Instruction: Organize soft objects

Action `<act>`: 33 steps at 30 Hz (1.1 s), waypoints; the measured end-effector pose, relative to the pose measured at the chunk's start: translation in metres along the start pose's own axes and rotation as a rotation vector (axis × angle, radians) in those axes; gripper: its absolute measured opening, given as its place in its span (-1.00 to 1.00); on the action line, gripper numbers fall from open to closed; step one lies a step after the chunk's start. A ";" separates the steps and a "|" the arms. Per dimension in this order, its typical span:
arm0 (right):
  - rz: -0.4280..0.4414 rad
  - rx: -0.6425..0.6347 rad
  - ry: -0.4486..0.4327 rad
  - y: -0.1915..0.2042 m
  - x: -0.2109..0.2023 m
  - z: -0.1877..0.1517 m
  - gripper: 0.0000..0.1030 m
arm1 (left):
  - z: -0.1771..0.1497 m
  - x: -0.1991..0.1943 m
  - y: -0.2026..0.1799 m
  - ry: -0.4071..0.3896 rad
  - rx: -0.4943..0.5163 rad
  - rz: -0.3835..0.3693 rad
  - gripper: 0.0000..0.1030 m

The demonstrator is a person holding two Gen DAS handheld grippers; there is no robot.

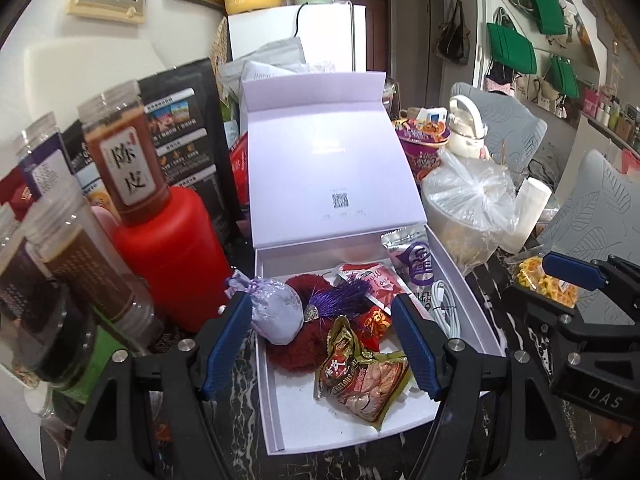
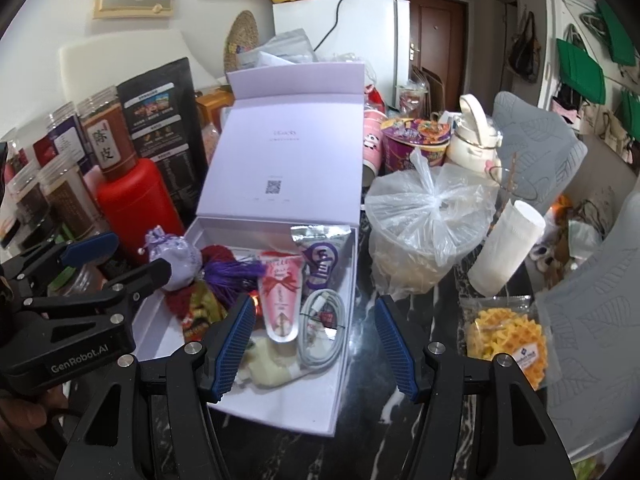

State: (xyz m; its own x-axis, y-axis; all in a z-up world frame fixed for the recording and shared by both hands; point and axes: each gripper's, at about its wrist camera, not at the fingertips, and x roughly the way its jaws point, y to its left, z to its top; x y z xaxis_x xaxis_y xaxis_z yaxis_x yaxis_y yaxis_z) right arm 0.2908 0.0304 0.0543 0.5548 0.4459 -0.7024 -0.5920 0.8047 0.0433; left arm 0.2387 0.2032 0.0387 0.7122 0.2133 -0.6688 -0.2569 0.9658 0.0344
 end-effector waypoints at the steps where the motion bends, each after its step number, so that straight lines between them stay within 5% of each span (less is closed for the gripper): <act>1: 0.001 -0.003 -0.006 0.002 -0.004 0.000 0.21 | 0.000 -0.005 0.000 -0.008 0.000 0.000 0.39; 17: -0.002 -0.040 -0.176 0.026 -0.099 -0.006 0.27 | -0.004 -0.103 0.002 -0.159 0.008 -0.013 0.40; 24: 0.005 -0.055 -0.251 0.038 -0.139 -0.025 0.43 | -0.026 -0.148 0.001 -0.227 0.016 0.021 0.88; 33: -0.012 -0.052 -0.306 0.051 -0.176 -0.063 0.61 | -0.062 -0.181 0.002 -0.246 0.017 0.016 0.92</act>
State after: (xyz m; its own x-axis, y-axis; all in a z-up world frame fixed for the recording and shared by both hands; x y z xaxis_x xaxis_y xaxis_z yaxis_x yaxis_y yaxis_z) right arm 0.1256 -0.0316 0.1357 0.7073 0.5400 -0.4561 -0.6093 0.7929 -0.0061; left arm 0.0691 0.1572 0.1140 0.8463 0.2563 -0.4669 -0.2603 0.9638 0.0574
